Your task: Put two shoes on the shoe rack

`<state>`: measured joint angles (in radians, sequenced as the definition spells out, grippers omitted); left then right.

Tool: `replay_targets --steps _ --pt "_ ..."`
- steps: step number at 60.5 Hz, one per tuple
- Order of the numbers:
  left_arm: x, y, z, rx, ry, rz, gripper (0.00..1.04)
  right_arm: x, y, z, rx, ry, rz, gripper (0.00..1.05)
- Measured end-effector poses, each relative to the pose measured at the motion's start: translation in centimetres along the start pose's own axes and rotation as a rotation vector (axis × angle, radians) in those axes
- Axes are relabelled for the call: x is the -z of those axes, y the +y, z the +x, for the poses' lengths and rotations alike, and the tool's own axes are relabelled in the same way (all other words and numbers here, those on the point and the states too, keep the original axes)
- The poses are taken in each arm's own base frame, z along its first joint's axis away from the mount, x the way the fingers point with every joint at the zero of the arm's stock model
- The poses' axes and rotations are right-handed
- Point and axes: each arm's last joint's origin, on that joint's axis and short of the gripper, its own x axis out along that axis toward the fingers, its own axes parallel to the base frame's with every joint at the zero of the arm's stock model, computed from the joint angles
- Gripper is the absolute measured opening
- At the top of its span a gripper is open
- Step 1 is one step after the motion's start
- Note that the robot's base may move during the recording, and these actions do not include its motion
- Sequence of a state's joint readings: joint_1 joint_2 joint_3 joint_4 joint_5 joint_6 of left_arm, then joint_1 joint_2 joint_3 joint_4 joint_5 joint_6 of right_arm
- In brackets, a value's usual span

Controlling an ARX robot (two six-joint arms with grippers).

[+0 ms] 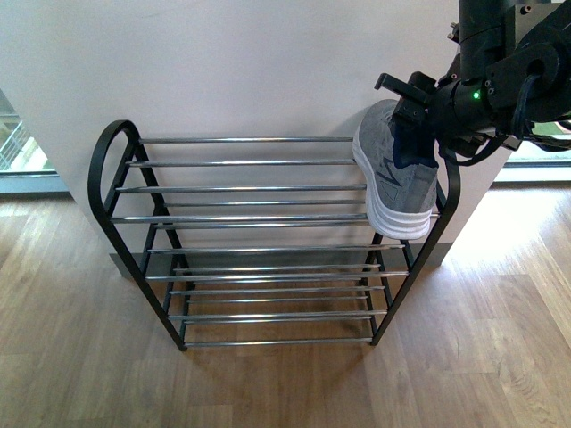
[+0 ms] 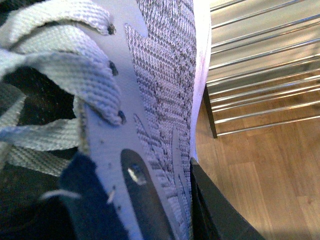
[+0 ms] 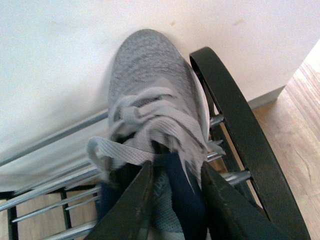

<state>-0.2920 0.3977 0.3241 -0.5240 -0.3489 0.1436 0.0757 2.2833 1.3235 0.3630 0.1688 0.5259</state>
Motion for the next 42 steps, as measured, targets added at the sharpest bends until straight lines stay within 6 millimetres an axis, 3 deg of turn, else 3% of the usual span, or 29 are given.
replay_targets --steps 8,15,25,42 --pt "0.0 0.0 0.0 0.000 0.000 0.000 0.03 -0.3 -0.1 -2.6 -0.071 0.005 0.003 0.73" --pt "0.0 0.0 0.0 0.000 0.000 0.000 0.03 -1.3 -0.2 -7.8 -0.187 -0.013 -0.015 0.97" --pt "0.0 0.0 0.0 0.000 0.000 0.000 0.03 -0.9 -2.0 -15.0 -0.305 -0.028 -0.067 0.95" --pt "0.0 0.0 0.0 0.000 0.000 0.000 0.03 0.9 -6.3 -22.9 -0.333 -0.108 -0.105 0.95"
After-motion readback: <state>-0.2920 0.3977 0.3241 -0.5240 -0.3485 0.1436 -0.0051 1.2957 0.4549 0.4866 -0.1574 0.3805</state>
